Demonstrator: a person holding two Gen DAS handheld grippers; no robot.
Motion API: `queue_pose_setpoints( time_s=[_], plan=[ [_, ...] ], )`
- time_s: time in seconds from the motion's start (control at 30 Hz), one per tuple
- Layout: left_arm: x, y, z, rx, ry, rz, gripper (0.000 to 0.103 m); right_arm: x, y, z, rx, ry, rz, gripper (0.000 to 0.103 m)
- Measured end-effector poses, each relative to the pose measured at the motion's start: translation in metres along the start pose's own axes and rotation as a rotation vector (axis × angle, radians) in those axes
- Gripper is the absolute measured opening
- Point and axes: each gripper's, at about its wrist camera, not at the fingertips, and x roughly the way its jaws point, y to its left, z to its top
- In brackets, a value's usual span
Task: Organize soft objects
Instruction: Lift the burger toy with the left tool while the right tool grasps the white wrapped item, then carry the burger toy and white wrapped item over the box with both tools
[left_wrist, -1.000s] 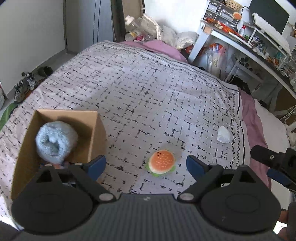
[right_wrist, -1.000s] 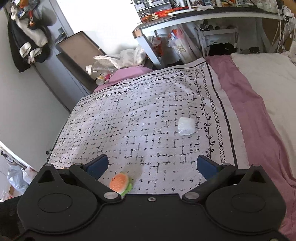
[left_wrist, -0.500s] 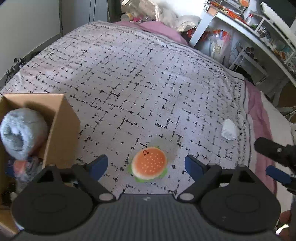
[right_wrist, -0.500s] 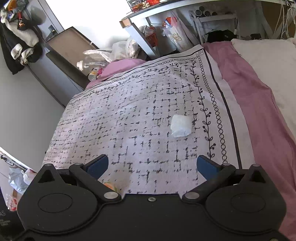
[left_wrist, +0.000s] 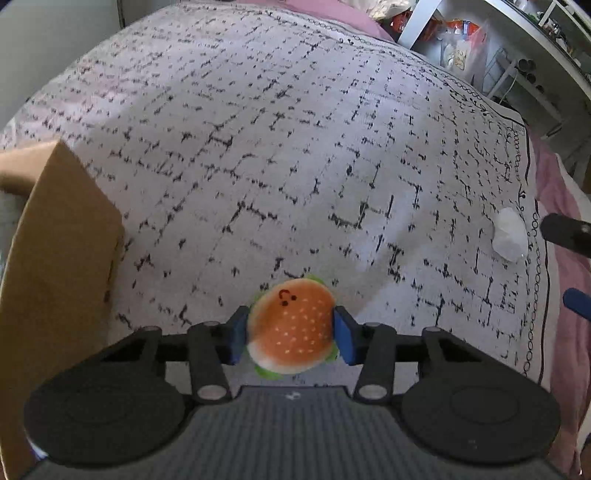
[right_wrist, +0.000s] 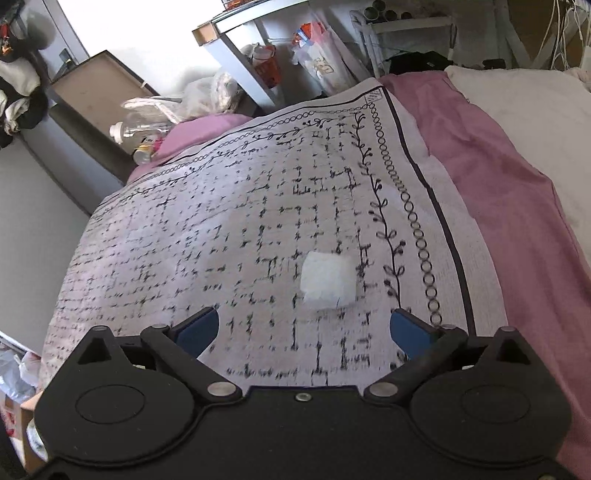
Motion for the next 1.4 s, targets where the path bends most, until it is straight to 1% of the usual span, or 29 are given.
queue_pose_setpoints(
  time_s=[0.1, 0.2, 0.27, 0.4, 0.47, 0.5, 0.53, 0.57, 0.6, 0.63, 0.8, 0.9, 1.07, 1.2, 1.4],
  plan=[
    [0.001, 0.000, 0.007, -0.015, -0.008, -0.005, 0.044, 0.011, 0.000, 0.002, -0.014, -0.010, -0.020, 0.096],
    [0.004, -0.001, 0.014, -0.020, -0.017, -0.009, 0.043, 0.025, -0.002, 0.004, -0.016, 0.000, -0.035, 0.091],
    [0.007, -0.002, 0.017, -0.014, -0.025, -0.005, 0.043, 0.031, -0.001, 0.005, -0.030, -0.010, -0.063, 0.086],
    [0.013, -0.005, 0.019, -0.015, -0.030, 0.002, 0.043, 0.042, -0.001, 0.004, -0.058, -0.024, -0.101, 0.082],
    [0.014, -0.005, 0.019, -0.010, -0.031, 0.004, 0.043, 0.046, 0.000, 0.003, -0.078, -0.037, -0.119, 0.077],
    [0.014, -0.005, 0.019, -0.009, -0.031, 0.004, 0.043, 0.047, 0.001, 0.003, -0.087, -0.045, -0.133, 0.077],
    [0.014, -0.005, 0.019, -0.010, -0.031, 0.004, 0.043, 0.047, 0.001, 0.003, -0.091, -0.055, -0.144, 0.074],
    [0.014, -0.006, 0.019, -0.010, -0.032, 0.005, 0.043, 0.049, 0.001, 0.004, -0.096, -0.060, -0.146, 0.063],
    [0.014, -0.006, 0.019, -0.010, -0.033, 0.005, 0.043, 0.050, 0.000, 0.003, -0.097, -0.058, -0.143, 0.055],
    [0.014, -0.006, 0.019, -0.011, -0.035, 0.006, 0.043, 0.050, -0.001, 0.003, -0.094, -0.049, -0.130, 0.043],
    [0.008, -0.005, 0.018, -0.011, -0.041, -0.012, 0.043, 0.043, 0.001, 0.001, -0.100, -0.042, -0.094, 0.042],
    [0.000, -0.007, 0.017, -0.005, -0.050, -0.023, 0.042, 0.036, 0.000, -0.001, -0.075, -0.019, -0.078, 0.042],
    [-0.017, -0.012, 0.016, 0.012, -0.089, -0.033, 0.042, 0.025, -0.001, -0.008, -0.021, 0.025, -0.063, 0.042],
    [-0.036, -0.016, 0.015, 0.029, -0.116, -0.053, 0.042, 0.010, 0.001, -0.014, 0.020, 0.030, -0.042, 0.042],
    [-0.063, -0.014, 0.008, 0.045, -0.147, -0.076, 0.042, -0.017, 0.014, -0.025, 0.023, 0.026, -0.027, 0.042]
  ],
)
